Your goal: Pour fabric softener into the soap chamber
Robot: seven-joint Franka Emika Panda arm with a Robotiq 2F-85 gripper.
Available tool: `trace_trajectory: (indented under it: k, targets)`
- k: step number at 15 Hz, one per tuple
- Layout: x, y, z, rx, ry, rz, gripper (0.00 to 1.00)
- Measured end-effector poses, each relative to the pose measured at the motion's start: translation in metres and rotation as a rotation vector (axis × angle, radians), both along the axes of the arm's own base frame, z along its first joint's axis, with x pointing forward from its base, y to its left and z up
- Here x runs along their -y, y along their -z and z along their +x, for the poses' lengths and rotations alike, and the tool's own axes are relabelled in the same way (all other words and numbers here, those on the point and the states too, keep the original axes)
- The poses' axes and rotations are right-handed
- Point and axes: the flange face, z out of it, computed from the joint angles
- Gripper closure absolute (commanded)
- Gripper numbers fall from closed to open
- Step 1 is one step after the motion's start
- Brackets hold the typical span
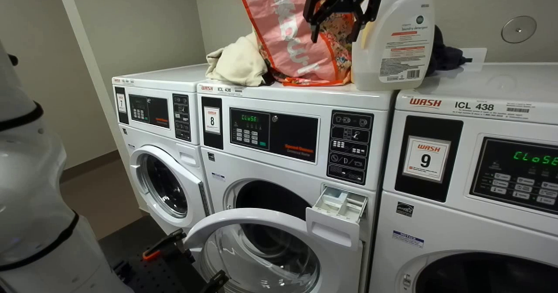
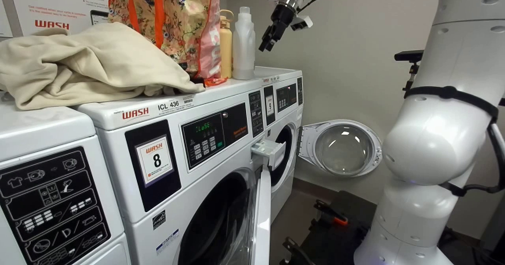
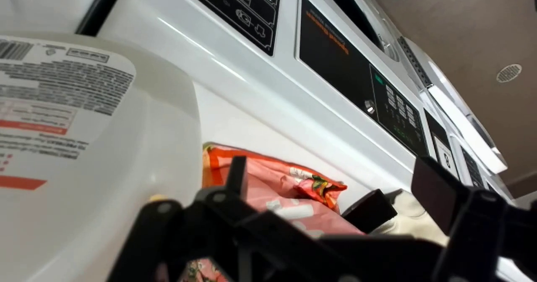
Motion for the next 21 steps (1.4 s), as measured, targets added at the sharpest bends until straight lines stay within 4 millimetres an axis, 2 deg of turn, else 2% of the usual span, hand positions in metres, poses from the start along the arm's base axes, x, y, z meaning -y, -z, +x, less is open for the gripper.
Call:
trace_trajectory:
  k: [8, 12, 21]
  targets:
    - [0.038, 0.005, -0.007, 0.176, 0.027, 0.006, 0.0]
    - [0.038, 0.013, -0.006, 0.232, 0.029, 0.049, 0.0]
    - [0.037, 0.019, -0.003, 0.228, 0.032, 0.067, 0.0]
